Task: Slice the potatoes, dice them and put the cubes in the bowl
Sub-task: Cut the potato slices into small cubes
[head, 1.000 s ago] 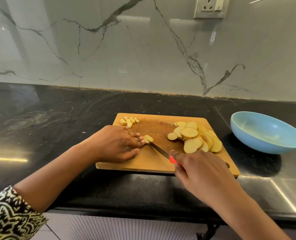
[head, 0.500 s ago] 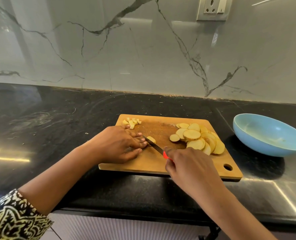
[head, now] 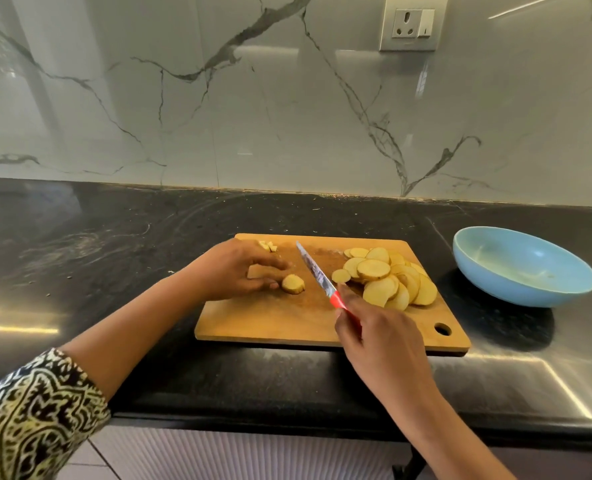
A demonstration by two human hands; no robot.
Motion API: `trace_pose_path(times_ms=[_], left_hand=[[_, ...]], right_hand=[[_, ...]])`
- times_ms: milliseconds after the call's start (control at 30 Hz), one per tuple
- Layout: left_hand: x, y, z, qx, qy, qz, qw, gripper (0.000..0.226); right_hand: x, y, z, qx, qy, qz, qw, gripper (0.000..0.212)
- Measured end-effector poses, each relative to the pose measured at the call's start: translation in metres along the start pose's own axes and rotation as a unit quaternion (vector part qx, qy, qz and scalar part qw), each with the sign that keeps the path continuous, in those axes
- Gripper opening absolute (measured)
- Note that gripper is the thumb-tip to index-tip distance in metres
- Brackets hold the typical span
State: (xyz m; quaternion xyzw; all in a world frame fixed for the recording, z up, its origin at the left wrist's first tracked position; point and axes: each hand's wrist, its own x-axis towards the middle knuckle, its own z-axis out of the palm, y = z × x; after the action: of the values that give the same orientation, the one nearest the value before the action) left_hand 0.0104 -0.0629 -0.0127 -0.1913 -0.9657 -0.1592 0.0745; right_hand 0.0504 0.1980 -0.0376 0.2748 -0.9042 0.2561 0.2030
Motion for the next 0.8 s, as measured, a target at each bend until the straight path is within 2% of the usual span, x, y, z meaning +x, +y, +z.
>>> trace_pose_path(times_ms=[67,133,233,367,500,667,800], left_hand=[[0.012,0.001,-0.006,0.006,-0.058,0.001,0.998,0.048],[0.024,0.003,-0.009,-0.015,-0.122,0.011,0.992,0.047],[0.032,0.003,-0.01,-0.04,-0.152,0.027,0.987,0.04],[0.026,0.002,-0.005,-0.03,-0.11,0.045,0.993,0.035],[0.012,0.01,0.008,0.014,-0.021,0.031,0.999,0.03],[0.004,0.031,0.024,0.085,0.079,-0.033,0.993,0.034],[0.007,0.037,0.034,0.139,0.129,-0.064,0.98,0.038]], right_hand=[[0.0,-0.001,-0.001,0.01,0.003,0.012,1.0,0.039],[0.0,-0.002,-0.002,0.019,0.005,0.022,1.0,0.041],[0.001,-0.005,-0.004,0.017,0.008,0.028,0.999,0.042],[0.001,-0.007,-0.007,0.02,-0.007,0.036,0.999,0.045],[0.008,-0.008,-0.008,0.002,-0.031,0.052,0.998,0.046],[0.009,-0.013,-0.016,-0.08,-0.049,0.053,0.994,0.044],[0.011,-0.022,-0.013,-0.118,-0.059,0.037,0.991,0.034]])
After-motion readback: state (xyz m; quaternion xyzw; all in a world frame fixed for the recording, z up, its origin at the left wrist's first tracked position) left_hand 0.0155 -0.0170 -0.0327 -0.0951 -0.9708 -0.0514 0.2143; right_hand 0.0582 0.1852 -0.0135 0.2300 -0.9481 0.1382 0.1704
